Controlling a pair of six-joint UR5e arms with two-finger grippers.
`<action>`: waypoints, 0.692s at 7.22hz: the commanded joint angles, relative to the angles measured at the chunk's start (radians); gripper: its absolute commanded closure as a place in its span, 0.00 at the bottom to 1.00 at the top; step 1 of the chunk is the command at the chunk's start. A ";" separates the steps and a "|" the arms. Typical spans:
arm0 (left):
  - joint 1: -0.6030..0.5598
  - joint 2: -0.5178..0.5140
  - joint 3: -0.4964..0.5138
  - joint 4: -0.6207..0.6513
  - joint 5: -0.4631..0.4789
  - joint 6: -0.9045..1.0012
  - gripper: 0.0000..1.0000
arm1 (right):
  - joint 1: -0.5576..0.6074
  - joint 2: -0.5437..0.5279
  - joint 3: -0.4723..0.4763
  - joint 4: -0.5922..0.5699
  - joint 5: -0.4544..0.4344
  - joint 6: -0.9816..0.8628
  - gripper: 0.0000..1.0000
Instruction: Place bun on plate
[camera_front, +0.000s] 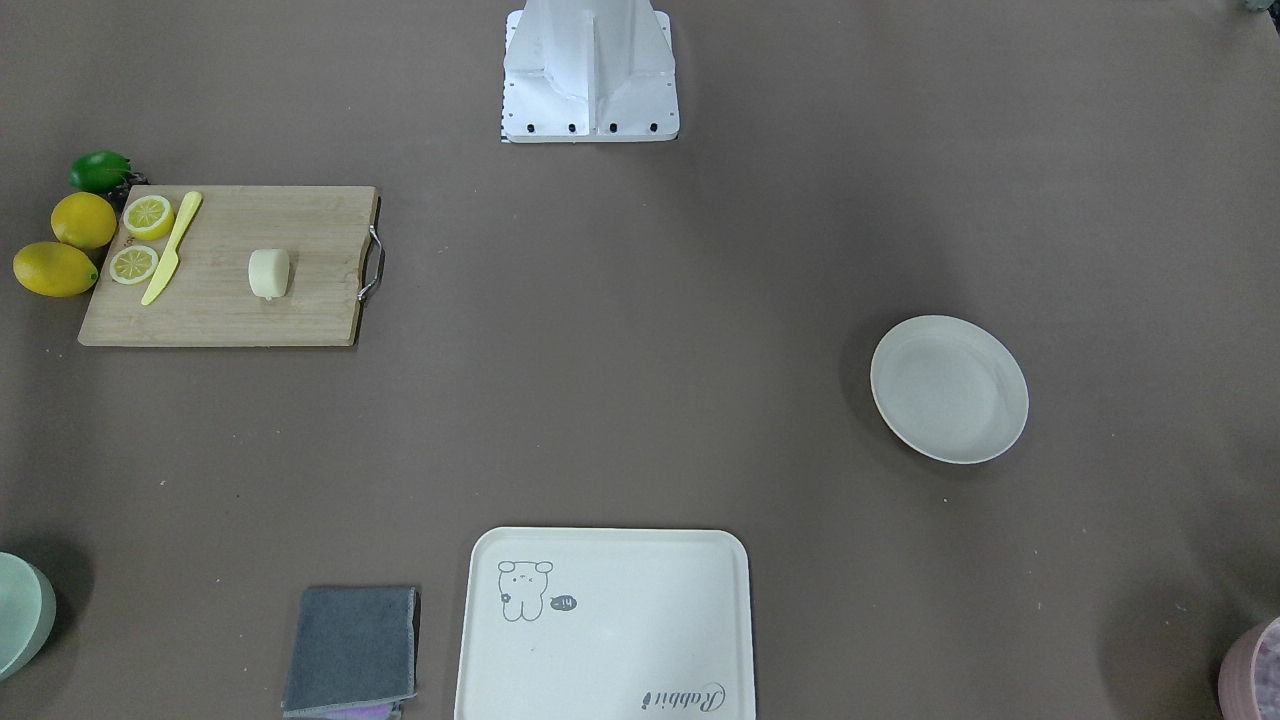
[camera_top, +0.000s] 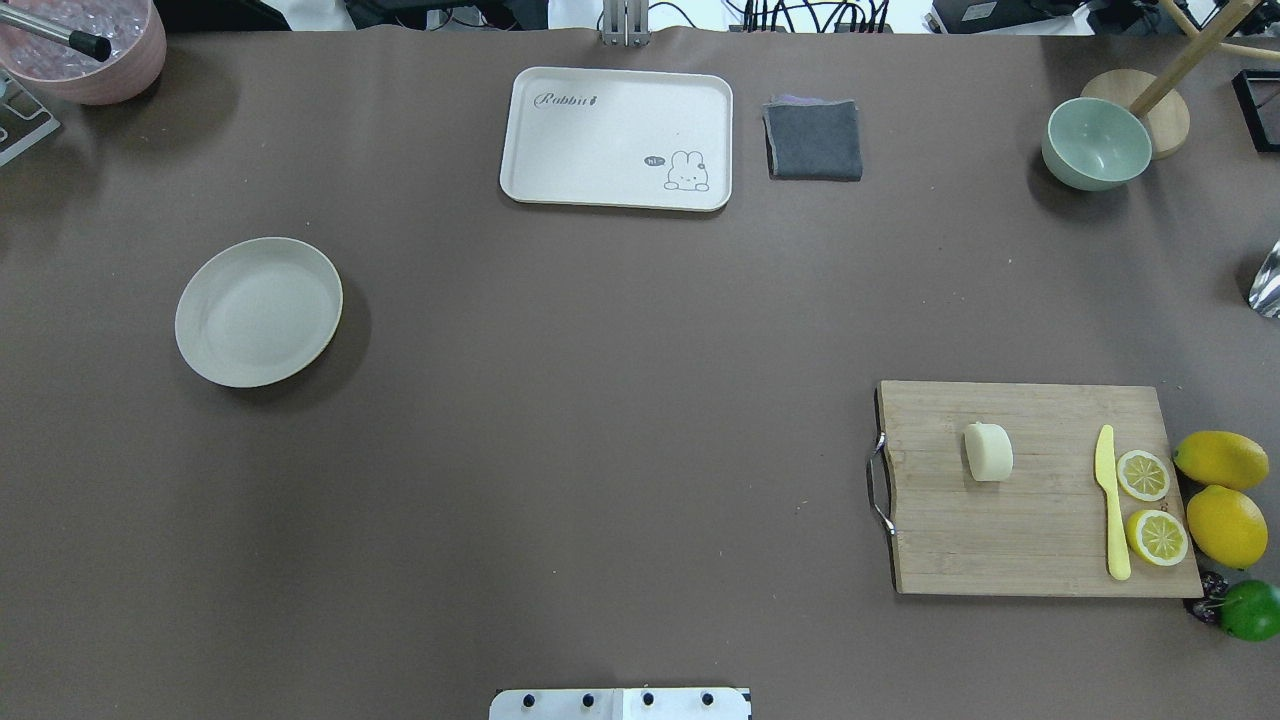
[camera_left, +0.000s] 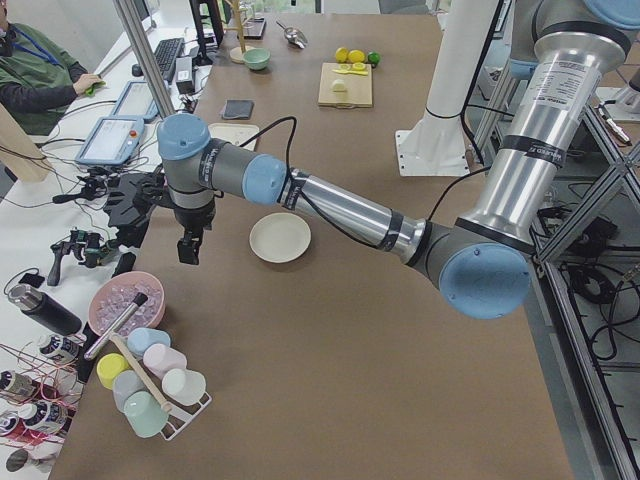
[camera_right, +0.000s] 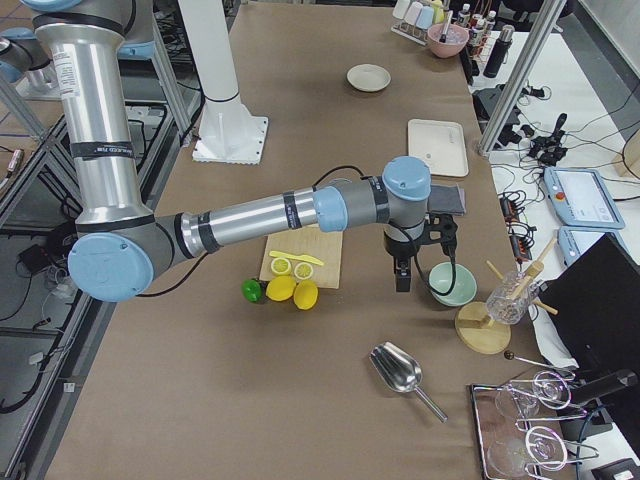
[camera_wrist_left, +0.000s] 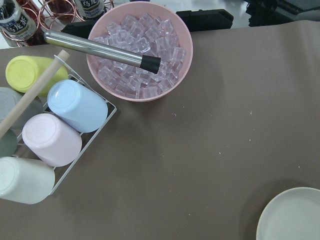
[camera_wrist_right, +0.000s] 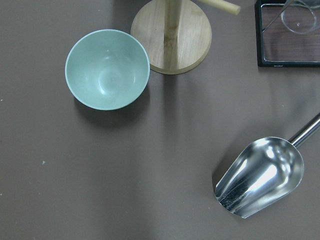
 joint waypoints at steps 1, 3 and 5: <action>-0.001 0.006 -0.017 0.003 0.001 0.001 0.02 | 0.000 -0.002 0.000 0.000 0.000 0.000 0.00; -0.001 0.006 -0.040 0.000 -0.008 0.003 0.02 | 0.000 0.000 0.003 0.002 0.000 0.000 0.00; 0.001 -0.014 -0.029 -0.006 0.003 0.008 0.02 | 0.000 0.003 0.000 0.002 0.000 0.000 0.00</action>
